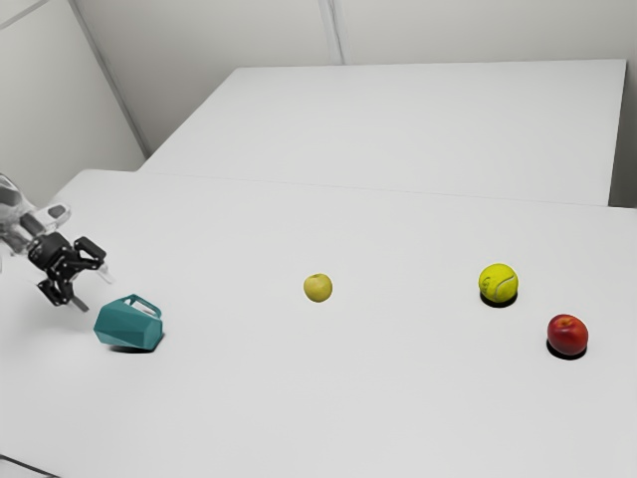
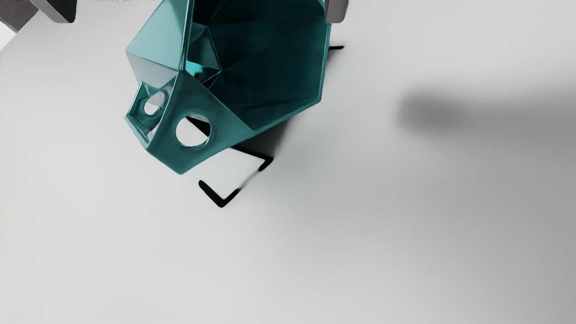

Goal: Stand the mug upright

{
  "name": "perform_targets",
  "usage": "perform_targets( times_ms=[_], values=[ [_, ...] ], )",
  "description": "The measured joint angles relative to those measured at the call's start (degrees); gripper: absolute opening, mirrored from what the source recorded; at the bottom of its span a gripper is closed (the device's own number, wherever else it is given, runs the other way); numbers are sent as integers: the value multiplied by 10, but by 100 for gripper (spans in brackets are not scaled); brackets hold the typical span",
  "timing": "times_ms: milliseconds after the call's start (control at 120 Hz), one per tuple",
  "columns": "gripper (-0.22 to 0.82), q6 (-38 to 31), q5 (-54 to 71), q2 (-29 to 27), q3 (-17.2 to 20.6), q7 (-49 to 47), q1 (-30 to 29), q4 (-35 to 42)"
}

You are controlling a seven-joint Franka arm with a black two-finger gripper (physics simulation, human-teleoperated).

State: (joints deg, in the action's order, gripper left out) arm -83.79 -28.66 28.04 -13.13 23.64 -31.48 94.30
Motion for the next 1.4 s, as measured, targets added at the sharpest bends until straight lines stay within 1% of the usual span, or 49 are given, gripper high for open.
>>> perform_targets(
  times_ms=[242,467,492,517,625,675,742,808,883,983,1192,1258,1400],
  values=[
    [60,25,-45,2,1,10,1,36],
    [60,40,-81,7,9,5,5,53],
    [59,40,-83,8,10,4,5,53],
    [54,40,-85,9,10,4,5,53],
    [25,41,-84,9,11,1,5,50],
    [14,41,-84,9,12,0,5,50],
    [3,41,-84,8,13,-1,6,50],
    [-4,41,-84,8,17,-3,6,49],
    [-9,41,-84,6,21,-5,6,49],
    [-13,42,-84,0,32,-12,8,45],
    [-16,40,-74,-15,39,-30,22,43],
    [-17,34,-62,-30,40,-36,35,43],
    [-18,-11,6,-71,75,-46,68,45]
  ],
)
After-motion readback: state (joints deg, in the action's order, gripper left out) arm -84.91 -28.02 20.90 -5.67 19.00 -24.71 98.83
